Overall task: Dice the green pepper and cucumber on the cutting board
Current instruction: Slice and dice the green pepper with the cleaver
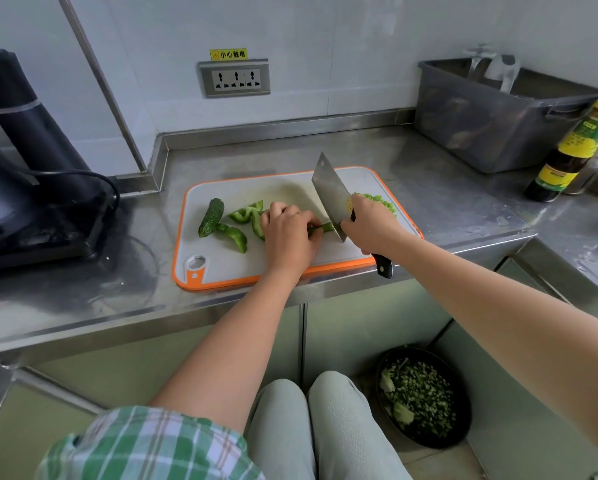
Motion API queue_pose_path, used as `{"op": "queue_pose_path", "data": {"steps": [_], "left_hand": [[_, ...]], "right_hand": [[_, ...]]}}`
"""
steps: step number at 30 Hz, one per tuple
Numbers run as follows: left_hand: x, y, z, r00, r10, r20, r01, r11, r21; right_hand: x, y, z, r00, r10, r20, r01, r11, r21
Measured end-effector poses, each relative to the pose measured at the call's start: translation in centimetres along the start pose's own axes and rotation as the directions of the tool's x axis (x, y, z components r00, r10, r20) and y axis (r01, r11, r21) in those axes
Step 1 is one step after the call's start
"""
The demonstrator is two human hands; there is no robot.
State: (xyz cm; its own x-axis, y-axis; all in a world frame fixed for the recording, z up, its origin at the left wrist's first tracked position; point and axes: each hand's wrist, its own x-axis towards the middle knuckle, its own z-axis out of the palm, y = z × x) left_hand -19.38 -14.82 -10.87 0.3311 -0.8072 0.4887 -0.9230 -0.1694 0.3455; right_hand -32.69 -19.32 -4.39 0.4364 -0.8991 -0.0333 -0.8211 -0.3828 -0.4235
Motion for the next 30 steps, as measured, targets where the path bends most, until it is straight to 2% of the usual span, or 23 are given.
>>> {"op": "queue_pose_path", "data": {"steps": [3,8,11,22,30], "left_hand": [[0.0,0.0,0.0,1.0,0.0,0.008,0.0,1.0,0.007],[-0.2,0.1,-0.2,1.0,-0.003,-0.004,0.003,1.0,-0.004],[-0.3,0.0,-0.2,1.0,0.004,-0.014,-0.004,1.0,-0.006],[-0.3,0.0,-0.2,0.999,-0.007,-0.036,0.007,1.0,-0.006],[-0.3,0.0,-0.2,0.999,-0.008,-0.031,0.008,1.0,-0.006]], "right_hand": [[-0.1,0.0,-0.5,1.0,0.003,-0.024,-0.002,0.999,0.033],[-0.3,-0.3,-1.6,0.996,-0.024,0.086,0.027,0.999,-0.035],[-0.4,-0.1,-1.3,0.994,-0.037,0.106,0.04,0.999,-0.029],[0.2,-0.2,-1.1,0.999,0.026,0.033,-0.029,0.994,0.101],[-0.6,-0.6,-1.0,0.993,-0.014,0.115,0.012,1.0,0.016]]}}
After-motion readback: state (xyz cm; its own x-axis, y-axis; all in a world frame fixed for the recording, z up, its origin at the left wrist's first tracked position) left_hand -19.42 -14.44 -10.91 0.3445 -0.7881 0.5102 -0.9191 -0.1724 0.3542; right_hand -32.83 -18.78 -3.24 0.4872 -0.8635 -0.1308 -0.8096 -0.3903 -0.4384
